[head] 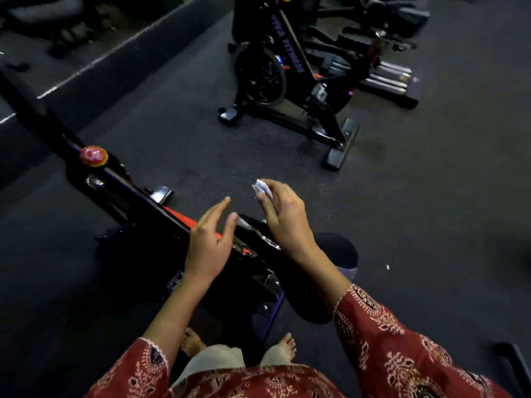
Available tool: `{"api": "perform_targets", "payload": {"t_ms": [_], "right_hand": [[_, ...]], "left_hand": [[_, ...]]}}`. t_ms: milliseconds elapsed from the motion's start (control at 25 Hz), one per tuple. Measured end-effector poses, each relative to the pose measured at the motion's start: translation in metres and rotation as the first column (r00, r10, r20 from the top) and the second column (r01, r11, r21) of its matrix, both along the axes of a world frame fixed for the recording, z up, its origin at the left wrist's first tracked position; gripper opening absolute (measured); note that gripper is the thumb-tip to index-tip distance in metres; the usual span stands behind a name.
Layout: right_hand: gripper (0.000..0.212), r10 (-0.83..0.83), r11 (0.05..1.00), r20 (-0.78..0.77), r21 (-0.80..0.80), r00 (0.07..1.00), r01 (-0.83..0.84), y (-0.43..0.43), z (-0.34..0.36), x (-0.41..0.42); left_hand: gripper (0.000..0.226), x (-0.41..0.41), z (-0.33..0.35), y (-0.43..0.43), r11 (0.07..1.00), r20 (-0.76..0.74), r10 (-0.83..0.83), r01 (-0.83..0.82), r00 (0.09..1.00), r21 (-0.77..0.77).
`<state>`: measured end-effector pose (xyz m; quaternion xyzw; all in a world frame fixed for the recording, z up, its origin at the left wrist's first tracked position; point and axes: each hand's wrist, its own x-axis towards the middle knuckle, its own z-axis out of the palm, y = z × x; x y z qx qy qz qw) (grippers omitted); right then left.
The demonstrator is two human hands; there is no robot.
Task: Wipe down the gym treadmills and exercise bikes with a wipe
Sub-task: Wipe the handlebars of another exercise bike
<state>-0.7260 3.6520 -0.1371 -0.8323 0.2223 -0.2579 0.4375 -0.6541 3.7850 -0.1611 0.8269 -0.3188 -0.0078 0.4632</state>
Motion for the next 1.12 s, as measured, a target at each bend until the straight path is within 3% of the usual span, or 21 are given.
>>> {"api": "perform_targets", "payload": {"t_ms": [120,160,360,480,640,1120], "right_hand": [[0.022,0.069,0.991,0.110,0.111,0.992,-0.081,0.030,0.034,0.059],[0.021,0.097,0.987,0.129,0.116,0.987,-0.112,0.042,0.046,0.078],[0.016,0.322,0.947,0.134,-0.047,0.937,-0.318,0.112,0.092,0.173],[0.019,0.435,0.827,-0.040,-0.379,0.900,-0.416,0.166,0.108,0.223],[0.026,0.470,0.699,-0.163,-0.532,0.868,-0.478,0.223,0.116,0.266],[0.028,0.614,0.657,-0.041,-0.527,0.788,-0.539,0.301,0.134,0.347]], "left_hand": [[0.034,0.041,0.034,0.027,0.956,-0.293,0.177,-0.234,0.940,-0.176],[0.035,0.056,0.046,0.042,0.945,-0.301,0.204,-0.268,0.931,-0.187],[0.033,0.130,0.105,0.142,0.949,0.177,0.290,-0.307,0.941,0.077],[0.039,0.174,0.126,0.207,0.903,0.276,0.354,-0.404,0.894,0.150],[0.033,0.211,0.140,0.265,0.858,0.357,0.375,-0.466,0.856,0.216],[0.035,0.266,0.154,0.336,0.803,0.391,0.470,-0.568,0.791,0.183]]}}
